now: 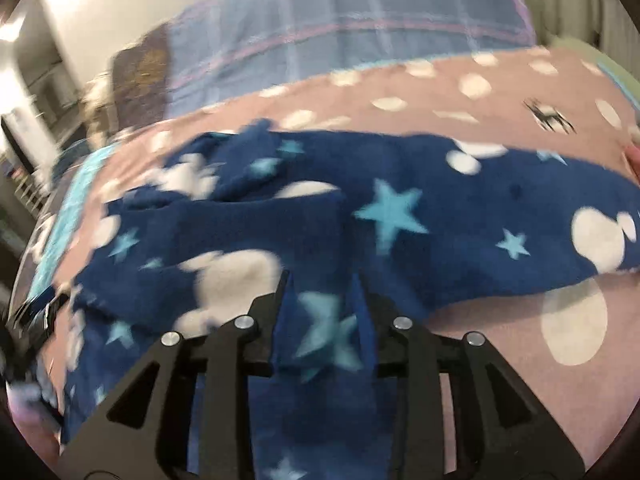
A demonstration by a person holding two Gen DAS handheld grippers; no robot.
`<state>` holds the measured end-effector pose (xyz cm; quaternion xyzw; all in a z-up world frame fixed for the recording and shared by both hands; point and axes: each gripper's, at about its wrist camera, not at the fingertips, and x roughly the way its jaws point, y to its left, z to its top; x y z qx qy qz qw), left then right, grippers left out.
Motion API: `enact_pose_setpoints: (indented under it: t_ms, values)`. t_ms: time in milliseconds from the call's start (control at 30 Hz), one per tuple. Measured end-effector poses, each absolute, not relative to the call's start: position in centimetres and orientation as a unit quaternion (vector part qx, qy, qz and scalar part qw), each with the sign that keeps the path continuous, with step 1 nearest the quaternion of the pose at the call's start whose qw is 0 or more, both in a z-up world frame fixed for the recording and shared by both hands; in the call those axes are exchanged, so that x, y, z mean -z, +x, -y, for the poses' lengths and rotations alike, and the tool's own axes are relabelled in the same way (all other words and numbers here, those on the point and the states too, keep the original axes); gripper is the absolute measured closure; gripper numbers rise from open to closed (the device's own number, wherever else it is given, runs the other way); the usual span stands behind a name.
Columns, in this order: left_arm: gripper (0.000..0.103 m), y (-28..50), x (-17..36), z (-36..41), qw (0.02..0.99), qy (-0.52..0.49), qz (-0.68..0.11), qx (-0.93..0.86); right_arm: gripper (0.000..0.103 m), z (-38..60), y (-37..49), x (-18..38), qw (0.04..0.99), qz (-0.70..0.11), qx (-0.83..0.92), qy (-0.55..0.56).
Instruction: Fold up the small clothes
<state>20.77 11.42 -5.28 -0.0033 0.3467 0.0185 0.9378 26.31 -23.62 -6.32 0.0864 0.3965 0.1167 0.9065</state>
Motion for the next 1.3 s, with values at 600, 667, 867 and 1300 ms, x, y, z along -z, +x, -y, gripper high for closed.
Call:
enact_pose_setpoints:
  t_ms: [600,667,867,1300]
  values:
    - [0.091,27.2,11.3,-3.7,0.907,0.078,-0.414,0.005,0.053,37.1,22.0,5.5,0.910,-0.341,0.068,0.227]
    - [0.091,27.4,11.2,-4.2,0.908,0.066,-0.414,0.010,0.053,42.7,20.6,5.9,0.889,-0.332,0.166,0.268]
    - [0.091,27.3,11.3,-4.6,0.909,0.051,-0.414,0.016,0.050,52.2,20.0,8.4,0.842,-0.292,0.264,0.369]
    - [0.090,27.2,11.3,-5.0,0.910,0.036,-0.413,0.023,0.094,37.1,26.2,1.9,0.926,-0.245,-0.004,0.288]
